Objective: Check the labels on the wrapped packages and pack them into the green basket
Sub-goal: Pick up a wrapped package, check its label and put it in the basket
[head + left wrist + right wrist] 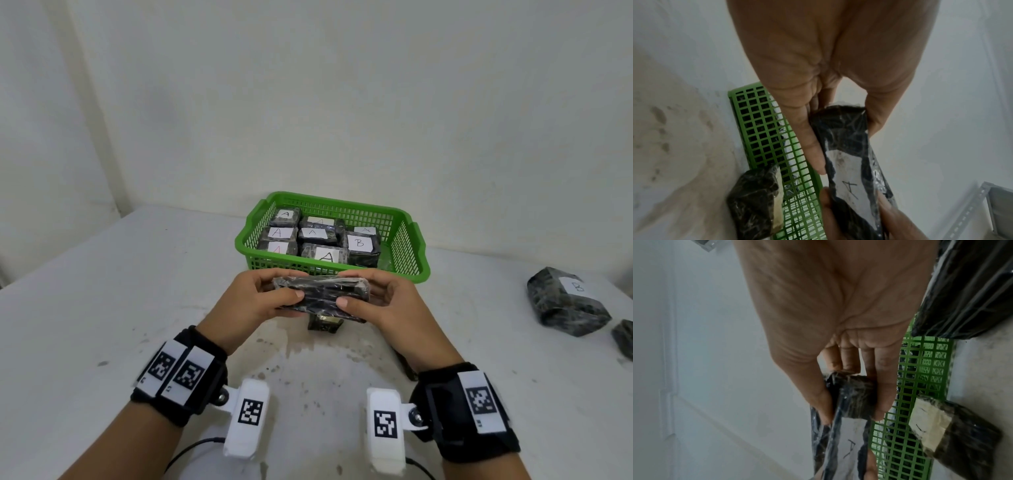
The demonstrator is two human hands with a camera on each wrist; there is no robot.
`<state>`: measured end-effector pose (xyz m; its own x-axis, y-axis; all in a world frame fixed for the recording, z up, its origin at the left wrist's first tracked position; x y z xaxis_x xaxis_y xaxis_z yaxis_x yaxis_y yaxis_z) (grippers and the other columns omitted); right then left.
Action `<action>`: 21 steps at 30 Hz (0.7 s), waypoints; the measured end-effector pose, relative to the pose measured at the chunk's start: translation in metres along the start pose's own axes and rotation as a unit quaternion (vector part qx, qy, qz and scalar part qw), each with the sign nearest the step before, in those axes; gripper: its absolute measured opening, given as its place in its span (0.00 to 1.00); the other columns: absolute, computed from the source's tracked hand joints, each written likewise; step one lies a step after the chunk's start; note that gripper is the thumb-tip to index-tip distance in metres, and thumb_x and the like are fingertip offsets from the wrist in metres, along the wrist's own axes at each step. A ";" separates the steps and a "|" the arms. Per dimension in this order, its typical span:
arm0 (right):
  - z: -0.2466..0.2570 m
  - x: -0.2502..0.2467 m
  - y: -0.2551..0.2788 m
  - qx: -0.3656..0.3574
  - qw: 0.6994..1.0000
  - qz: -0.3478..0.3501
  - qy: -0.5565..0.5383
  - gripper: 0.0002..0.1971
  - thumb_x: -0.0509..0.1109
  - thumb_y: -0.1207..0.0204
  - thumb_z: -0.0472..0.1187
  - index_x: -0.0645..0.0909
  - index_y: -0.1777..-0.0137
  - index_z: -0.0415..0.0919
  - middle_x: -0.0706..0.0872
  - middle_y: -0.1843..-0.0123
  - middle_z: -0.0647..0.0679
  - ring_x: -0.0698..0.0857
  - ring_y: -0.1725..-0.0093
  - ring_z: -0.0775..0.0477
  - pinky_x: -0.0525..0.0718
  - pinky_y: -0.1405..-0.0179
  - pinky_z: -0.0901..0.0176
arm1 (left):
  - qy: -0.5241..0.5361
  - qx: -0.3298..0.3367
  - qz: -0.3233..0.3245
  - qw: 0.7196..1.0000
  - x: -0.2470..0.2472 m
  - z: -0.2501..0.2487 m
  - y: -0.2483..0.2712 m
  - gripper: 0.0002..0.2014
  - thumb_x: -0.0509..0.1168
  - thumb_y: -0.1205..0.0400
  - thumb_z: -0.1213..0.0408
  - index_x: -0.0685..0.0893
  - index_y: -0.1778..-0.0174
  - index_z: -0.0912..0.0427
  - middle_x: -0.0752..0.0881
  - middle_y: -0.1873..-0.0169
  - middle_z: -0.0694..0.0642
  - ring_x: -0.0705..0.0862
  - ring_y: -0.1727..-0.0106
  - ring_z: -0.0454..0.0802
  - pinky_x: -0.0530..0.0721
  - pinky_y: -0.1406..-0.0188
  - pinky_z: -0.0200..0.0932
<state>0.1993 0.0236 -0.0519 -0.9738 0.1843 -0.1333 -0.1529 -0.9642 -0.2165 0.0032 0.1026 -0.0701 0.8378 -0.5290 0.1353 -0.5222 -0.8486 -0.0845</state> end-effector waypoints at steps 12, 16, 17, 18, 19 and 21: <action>-0.015 0.004 -0.001 0.089 0.992 0.010 -0.091 0.31 0.84 0.30 0.49 0.84 0.28 0.41 0.93 0.35 0.43 0.94 0.40 0.42 0.93 0.43 0.50 | -0.086 0.126 -0.006 0.988 0.003 -0.017 0.006 0.26 0.76 0.30 0.84 0.84 0.37 0.64 0.91 0.45 0.60 0.90 0.43 0.53 0.90 0.50 0.43; -0.015 -0.003 -0.004 0.070 0.989 -0.034 -0.130 0.18 0.80 0.23 0.34 0.87 0.33 0.34 0.94 0.40 0.39 0.94 0.40 0.39 0.94 0.42 0.46 | -0.083 0.111 0.035 0.990 0.012 -0.015 0.008 0.30 0.79 0.30 0.76 0.81 0.31 0.60 0.88 0.38 0.58 0.89 0.38 0.52 0.88 0.42 0.41; -0.014 -0.006 -0.004 0.059 0.990 -0.039 -0.121 0.18 0.80 0.23 0.33 0.87 0.34 0.36 0.95 0.41 0.40 0.94 0.40 0.40 0.94 0.41 0.46 | -0.080 0.094 0.042 0.991 0.013 -0.014 0.008 0.30 0.79 0.28 0.70 0.81 0.29 0.57 0.88 0.37 0.56 0.88 0.37 0.50 0.87 0.40 0.42; -0.013 -0.008 -0.003 0.050 0.992 -0.043 -0.108 0.19 0.81 0.24 0.33 0.88 0.34 0.37 0.95 0.41 0.42 0.94 0.39 0.41 0.94 0.42 0.47 | -0.086 0.076 0.040 0.993 0.014 -0.012 0.008 0.27 0.77 0.25 0.65 0.82 0.30 0.55 0.89 0.37 0.54 0.89 0.38 0.48 0.87 0.40 0.43; -0.011 -0.010 -0.003 0.043 0.994 -0.046 -0.094 0.20 0.82 0.26 0.33 0.88 0.34 0.38 0.95 0.41 0.44 0.94 0.39 0.42 0.94 0.41 0.47 | -0.098 0.061 0.031 0.993 0.013 -0.010 0.008 0.21 0.75 0.22 0.61 0.84 0.32 0.55 0.90 0.40 0.53 0.90 0.41 0.47 0.87 0.42 0.42; -0.013 -0.010 -0.004 0.042 0.996 -0.042 -0.070 0.21 0.85 0.29 0.36 0.88 0.36 0.41 0.95 0.40 0.45 0.93 0.37 0.43 0.93 0.39 0.45 | -0.122 0.058 -0.006 0.991 0.009 -0.009 0.007 0.11 0.71 0.19 0.62 0.89 0.42 0.60 0.93 0.53 0.52 0.91 0.55 0.42 0.86 0.54 0.36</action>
<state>0.2115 0.0279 -0.0623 -0.9702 0.2416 0.0188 -0.2418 -0.9604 -0.1384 0.0056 0.0924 -0.0606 0.8651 -0.4905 -0.1045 -0.5015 -0.8418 -0.1998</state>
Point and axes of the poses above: each hand's wrist, its own y-axis away from the middle knuckle, its own x-axis out of the palm, z = x × y, the point moved 6 cm from there along -y, towards the middle knuckle
